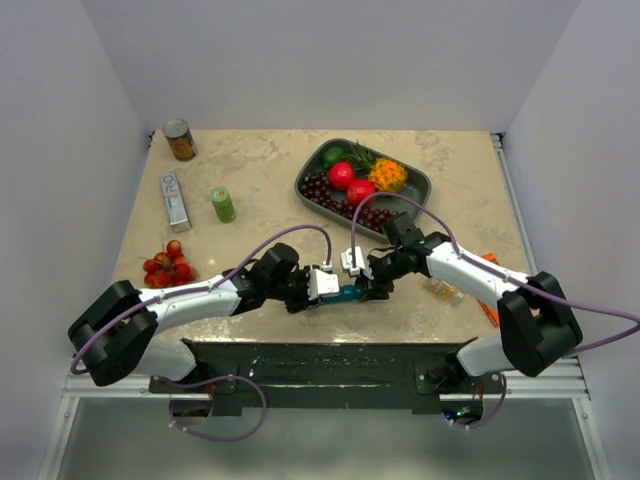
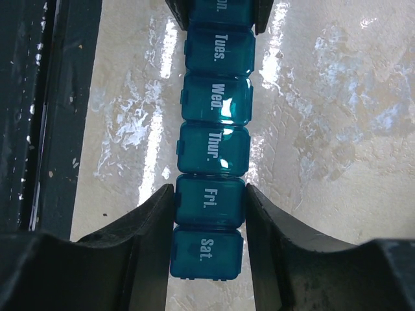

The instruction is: Sort the pills into containers

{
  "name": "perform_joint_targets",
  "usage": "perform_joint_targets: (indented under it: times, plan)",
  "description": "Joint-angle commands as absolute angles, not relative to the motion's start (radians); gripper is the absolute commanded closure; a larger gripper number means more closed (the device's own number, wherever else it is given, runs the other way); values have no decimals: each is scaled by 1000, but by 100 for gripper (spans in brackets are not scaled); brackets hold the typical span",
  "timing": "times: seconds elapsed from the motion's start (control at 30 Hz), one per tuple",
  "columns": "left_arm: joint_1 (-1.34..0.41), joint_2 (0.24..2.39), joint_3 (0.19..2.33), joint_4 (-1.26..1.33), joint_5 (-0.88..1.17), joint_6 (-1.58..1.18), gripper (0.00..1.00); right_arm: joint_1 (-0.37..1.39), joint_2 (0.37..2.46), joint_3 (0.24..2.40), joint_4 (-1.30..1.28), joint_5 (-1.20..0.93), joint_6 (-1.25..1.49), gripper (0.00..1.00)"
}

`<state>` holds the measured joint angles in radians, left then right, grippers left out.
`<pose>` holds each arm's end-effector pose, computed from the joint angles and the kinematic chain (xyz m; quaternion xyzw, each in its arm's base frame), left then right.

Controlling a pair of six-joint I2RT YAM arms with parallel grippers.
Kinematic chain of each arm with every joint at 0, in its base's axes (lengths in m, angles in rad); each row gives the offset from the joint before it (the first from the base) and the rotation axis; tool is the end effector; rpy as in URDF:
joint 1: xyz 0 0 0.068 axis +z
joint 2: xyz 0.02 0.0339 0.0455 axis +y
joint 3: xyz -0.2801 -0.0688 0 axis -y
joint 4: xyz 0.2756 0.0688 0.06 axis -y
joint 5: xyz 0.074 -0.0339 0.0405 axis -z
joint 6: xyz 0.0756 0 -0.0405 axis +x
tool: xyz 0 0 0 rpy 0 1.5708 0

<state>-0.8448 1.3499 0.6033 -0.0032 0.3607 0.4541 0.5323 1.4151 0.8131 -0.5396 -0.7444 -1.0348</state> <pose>0.1842 -0.2477 0.1450 0.6025 0.6751 -0.2375 0.3532 0.2253 0.1921 0.1657 -0.6973 0.5901 0.2948 0.2805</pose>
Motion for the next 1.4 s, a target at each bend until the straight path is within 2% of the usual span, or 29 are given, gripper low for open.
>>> perform_joint_targets:
  times: [0.0, 0.13, 0.33, 0.47, 0.5, 0.57, 0.77, 0.93, 1.0, 1.07, 1.1, 1.17, 1.37]
  plan:
    - [-844, 1325, 627, 51, 321, 452, 100, 540, 1439, 876, -558, -773, -985, 80]
    - [-861, 1304, 600, 72, 270, 498, 100, 538, 1531, 948, -635, -834, -931, 83]
    - [-894, 1299, 549, 74, 196, 554, 100, 525, 1658, 1037, -741, -913, -934, 82]
    - [-913, 1313, 545, 63, 187, 569, 100, 499, 1644, 1037, -703, -888, -884, 64]
    - [-914, 1315, 545, 61, 189, 572, 100, 483, 1631, 1035, -680, -879, -874, 54]
    - [-919, 1322, 546, 58, 201, 574, 100, 468, 1606, 1017, -641, -845, -825, 48]
    - [-925, 1327, 552, 49, 219, 569, 100, 434, 1539, 965, -471, -707, -689, 48]
    - [-925, 1328, 560, 48, 221, 560, 100, 434, 1534, 957, -465, -715, -704, 47]
    - [-925, 1330, 563, 46, 221, 555, 100, 443, 1539, 972, -594, -790, -858, 43]
    - [-925, 1336, 566, 45, 218, 552, 100, 460, 1519, 968, -656, -824, -946, 27]
    - [-925, 1341, 566, 44, 218, 551, 100, 472, 1511, 957, -660, -815, -977, 23]
    - [-925, 1347, 572, 40, 222, 546, 100, 480, 1502, 931, -647, -790, -985, 20]
    - [-925, 1345, 583, 40, 236, 523, 100, 560, 1509, 900, -591, -683, -968, 20]
